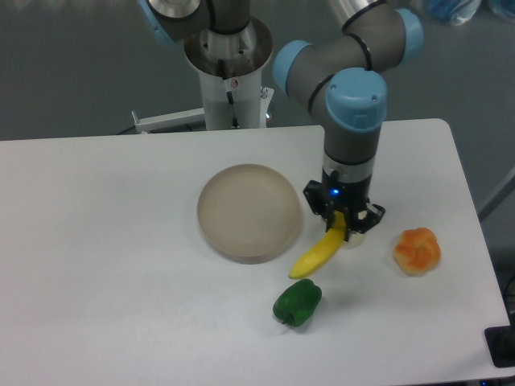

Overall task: Place bananas on a plate
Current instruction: 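Carry the held yellow banana with the gripper over to the beige plate, then lower the banana onto the plate surface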

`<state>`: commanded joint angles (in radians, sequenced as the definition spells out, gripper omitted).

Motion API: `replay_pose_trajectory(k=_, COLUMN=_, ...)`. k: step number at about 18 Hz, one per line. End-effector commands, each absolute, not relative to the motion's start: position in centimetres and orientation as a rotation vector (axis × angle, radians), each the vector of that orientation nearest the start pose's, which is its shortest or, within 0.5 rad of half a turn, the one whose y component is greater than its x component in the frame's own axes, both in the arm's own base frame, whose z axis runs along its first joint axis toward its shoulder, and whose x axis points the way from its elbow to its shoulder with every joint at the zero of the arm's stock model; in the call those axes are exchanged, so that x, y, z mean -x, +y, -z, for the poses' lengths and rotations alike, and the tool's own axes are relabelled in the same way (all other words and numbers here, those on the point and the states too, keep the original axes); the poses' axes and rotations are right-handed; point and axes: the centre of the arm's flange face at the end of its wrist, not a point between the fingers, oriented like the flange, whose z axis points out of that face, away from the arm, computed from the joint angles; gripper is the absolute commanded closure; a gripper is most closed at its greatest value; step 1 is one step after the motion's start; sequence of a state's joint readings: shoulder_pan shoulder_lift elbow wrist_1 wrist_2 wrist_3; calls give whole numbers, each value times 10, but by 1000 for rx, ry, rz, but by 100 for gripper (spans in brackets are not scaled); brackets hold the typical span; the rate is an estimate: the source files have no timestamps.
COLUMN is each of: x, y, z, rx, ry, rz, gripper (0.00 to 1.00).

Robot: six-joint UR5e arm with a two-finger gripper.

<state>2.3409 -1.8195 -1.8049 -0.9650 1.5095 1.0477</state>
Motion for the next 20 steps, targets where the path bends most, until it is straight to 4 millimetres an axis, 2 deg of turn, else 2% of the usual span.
replay_pose_trajectory(k=5, x=265, y=476, z=-281, rx=3029, ry=435, rz=-25, gripper=78)
replay_pose_trajectory(k=10, x=239, y=461, z=-258, rx=3043, ry=462, rz=9, gripper=78)
replay_pose_trajectory(k=12, x=226, y=458, z=-243, rx=3025, ry=470, rz=-27, gripper=78)
replay_pose_trajectory(k=13, x=222, y=456, z=-237, rx=3027, ry=415, rz=-21, gripper=78)
replay_pose_trajectory(k=15, x=218, y=458, z=-232, rx=3039, ry=340, rz=-11, gripper=78)
replay_pose_trajectory(k=20, x=214, y=462, z=-226, rx=3046, ry=345, rz=2, gripper=78)
